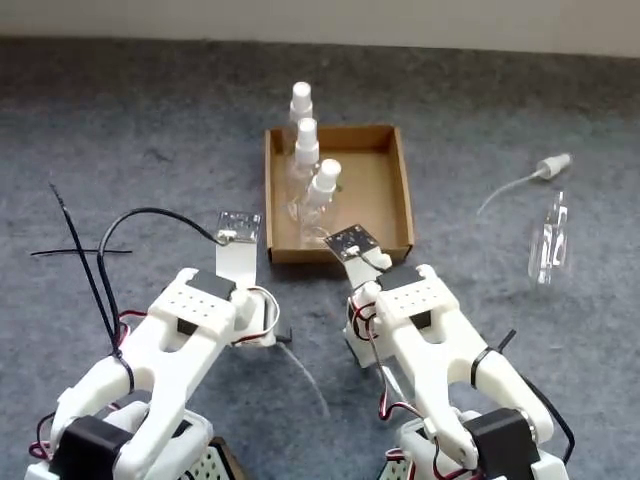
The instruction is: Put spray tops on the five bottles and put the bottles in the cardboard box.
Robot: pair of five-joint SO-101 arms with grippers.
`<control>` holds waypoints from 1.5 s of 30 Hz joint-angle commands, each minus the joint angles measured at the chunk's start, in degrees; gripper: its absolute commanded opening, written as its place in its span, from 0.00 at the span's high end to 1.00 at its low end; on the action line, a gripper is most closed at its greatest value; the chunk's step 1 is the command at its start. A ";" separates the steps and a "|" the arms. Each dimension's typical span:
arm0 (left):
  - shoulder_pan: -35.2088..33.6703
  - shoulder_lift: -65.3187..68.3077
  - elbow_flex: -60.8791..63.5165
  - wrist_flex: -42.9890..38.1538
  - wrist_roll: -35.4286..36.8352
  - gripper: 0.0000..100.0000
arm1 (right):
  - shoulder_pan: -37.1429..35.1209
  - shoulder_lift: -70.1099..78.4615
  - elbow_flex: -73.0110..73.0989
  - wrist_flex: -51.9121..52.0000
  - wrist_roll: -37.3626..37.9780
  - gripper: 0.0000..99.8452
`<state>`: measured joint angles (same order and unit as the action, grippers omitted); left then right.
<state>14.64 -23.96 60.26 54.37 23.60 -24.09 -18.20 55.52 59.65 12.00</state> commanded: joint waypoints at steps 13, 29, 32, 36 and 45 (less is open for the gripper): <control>-12.53 -1.98 -6.73 -1.76 -11.52 1.00 | 0.40 -0.92 0.22 -0.31 -0.35 0.89; -24.22 -1.36 -10.68 1.85 -48.26 0.77 | 0.48 -0.92 -4.18 -0.22 -0.70 1.00; -24.22 -1.71 -15.16 7.82 -51.25 0.73 | 0.48 -1.01 -4.26 -0.57 -0.70 1.00; -24.92 -1.36 -24.40 12.31 -51.25 0.74 | 0.57 -1.01 -6.81 -0.66 -0.70 1.00; -23.34 13.49 -27.38 2.02 -46.95 0.84 | 0.04 -10.33 -9.19 -6.20 -1.85 1.00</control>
<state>-9.63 -17.27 35.82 60.44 -24.22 -24.09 -21.27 48.84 57.01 10.95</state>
